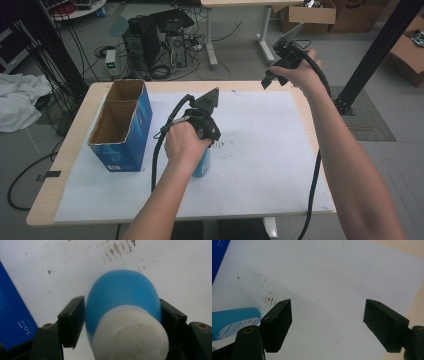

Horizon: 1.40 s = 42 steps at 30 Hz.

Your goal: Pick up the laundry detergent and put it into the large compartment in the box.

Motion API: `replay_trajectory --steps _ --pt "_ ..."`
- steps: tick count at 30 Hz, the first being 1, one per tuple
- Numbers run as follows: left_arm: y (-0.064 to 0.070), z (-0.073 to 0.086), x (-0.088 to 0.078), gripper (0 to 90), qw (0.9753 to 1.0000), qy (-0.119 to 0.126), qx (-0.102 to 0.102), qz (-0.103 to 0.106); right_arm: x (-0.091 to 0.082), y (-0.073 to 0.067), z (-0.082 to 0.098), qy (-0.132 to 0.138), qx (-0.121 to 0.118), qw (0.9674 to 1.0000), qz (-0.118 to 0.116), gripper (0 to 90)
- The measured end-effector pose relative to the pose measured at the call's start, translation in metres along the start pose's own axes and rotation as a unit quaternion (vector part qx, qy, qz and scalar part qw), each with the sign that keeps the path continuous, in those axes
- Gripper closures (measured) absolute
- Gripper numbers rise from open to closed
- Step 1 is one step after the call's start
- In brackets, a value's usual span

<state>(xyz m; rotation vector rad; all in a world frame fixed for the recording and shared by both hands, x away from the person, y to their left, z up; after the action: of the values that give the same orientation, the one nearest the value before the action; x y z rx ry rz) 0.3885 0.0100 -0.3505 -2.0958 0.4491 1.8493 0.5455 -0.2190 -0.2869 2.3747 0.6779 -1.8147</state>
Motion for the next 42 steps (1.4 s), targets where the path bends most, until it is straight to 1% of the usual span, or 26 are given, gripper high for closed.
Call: replay_trajectory --steps 5,9,11,15,20,22,27,29,32,35,41,42 --pt "0.001 -0.001 -0.001 36.9 1.0000 -0.002 0.001 0.007 0.001 0.001 0.000 -0.001 0.001 1.0000 0.000 23.2" --pt "0.001 -0.001 -0.001 37.3 0.9999 -0.010 -0.002 0.010 0.001 0.001 0.000 0.000 0.001 1.0000 -0.001 23.1" --pt "0.000 -0.001 -0.001 37.4 0.9998 -0.018 0.001 0.011 0.001 0.001 0.000 0.000 0.002 1.0000 -0.001 23.1" --pt "0.000 -0.002 -0.001 37.5 0.9997 -0.021 0.001 0.013 0.001 0.002 0.001 -0.001 0.002 1.0000 0.000 23.1" --pt "0.000 -0.002 -0.002 37.8 0.9995 -0.025 0.011 0.012 0.001 0.002 0.001 -0.001 0.004 1.0000 -0.001 23.1" --pt "0.000 -0.002 -0.002 37.9 0.9995 -0.025 0.012 0.012 0.001 0.002 0.001 -0.001 0.000 1.0000 0.000 23.1" --pt "0.000 0.001 -0.003 37.9 0.9988 -0.042 0.019 0.017 0.000 0.002 0.001 -0.001 0.001 1.0000 0.000 23.1" --pt "-0.001 0.002 -0.004 38.0 0.9986 -0.043 0.022 0.019 0.000 0.003 0.001 0.001 0.005 1.0000 -0.001 23.2" --pt "-0.002 0.002 -0.010 38.0 0.9985 -0.044 0.023 0.025 0.001 0.004 0.002 0.000 0.005 1.0000 0.000 23.2" --pt "-0.004 0.002 -0.016 38.0 0.9985 -0.043 0.024 0.025 0.002 0.004 0.002 -0.002 0.005 1.0000 0.001 23.2" --pt "-0.012 0.003 -0.038 38.0 0.9985 -0.040 0.026 0.028 0.003 0.004 0.001 -0.002 0.004 1.0000 0.001 23.2" --pt "-0.014 0.003 -0.044 38.0 0.9986 -0.035 0.024 0.030 0.003 0.004 0.001 -0.002 0.004 1.0000 0.002 23.2"
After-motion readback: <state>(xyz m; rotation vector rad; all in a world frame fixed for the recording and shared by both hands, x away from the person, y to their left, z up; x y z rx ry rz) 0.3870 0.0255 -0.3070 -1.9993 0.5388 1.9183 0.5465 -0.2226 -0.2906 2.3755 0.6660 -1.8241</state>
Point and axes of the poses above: each handheld gripper's, and its own axes: x roughly forward along the jaws, z roughly out of its underside, y roughly to its right, the point moved 7 cm from there along x, roughly forward along the jaws, and after that the axes turned 4 degrees about x, right-handed, at the moved point
